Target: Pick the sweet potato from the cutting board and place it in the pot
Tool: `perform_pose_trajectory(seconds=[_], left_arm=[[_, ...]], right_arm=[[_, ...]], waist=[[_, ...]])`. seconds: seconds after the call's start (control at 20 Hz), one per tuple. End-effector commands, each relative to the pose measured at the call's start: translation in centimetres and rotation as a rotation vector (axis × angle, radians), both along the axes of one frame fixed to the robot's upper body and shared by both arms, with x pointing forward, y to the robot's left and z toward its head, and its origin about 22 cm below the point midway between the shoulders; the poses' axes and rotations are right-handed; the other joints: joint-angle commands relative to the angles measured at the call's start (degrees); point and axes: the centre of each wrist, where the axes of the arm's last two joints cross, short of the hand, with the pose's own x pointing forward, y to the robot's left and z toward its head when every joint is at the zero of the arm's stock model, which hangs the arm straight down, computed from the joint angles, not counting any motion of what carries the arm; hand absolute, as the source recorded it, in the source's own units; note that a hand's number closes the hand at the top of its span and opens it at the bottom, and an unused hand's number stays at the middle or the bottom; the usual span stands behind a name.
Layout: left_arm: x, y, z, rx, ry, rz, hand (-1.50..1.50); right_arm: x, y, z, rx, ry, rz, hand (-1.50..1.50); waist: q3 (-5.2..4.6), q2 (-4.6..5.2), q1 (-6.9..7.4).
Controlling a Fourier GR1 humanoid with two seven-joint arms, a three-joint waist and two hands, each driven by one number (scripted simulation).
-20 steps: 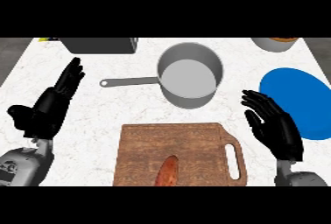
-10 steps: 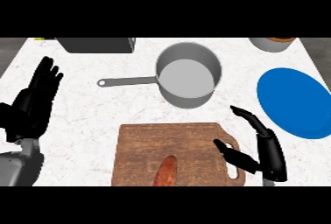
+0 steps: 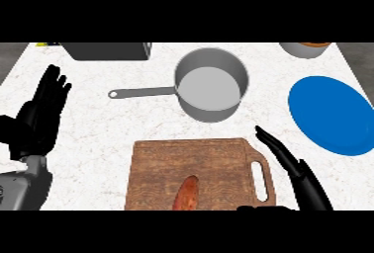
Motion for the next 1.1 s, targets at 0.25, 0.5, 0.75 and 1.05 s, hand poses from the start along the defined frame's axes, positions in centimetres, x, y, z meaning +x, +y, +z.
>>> perform_pose_trajectory(seconds=[0.25,0.5,0.75,1.05], left_arm=[[-0.2,0.3,-1.1,0.003,0.015,-0.007,0.00],[0.3,0.1,0.8,-0.001,-0.009,-0.029,0.00],[-1.1,-0.7,-0.2,-0.001,-0.009,0.005,0.00],[-1.6,-0.9,-1.9,-0.001,-0.008,-0.007,0.00]], right_arm=[[-0.5,3.4,6.0,-0.433,0.248,0.173,-1.50],[-0.8,9.1,6.6,-0.566,0.369,0.245,-1.50],[-0.7,13.7,7.0,-0.572,0.436,0.274,-1.50],[-2.1,13.7,5.6,-0.584,0.488,0.272,-1.50]], waist=[[-0.19,0.15,1.02],[-0.05,0.15,1.29],[0.08,0.14,0.69],[0.11,0.13,0.24]])
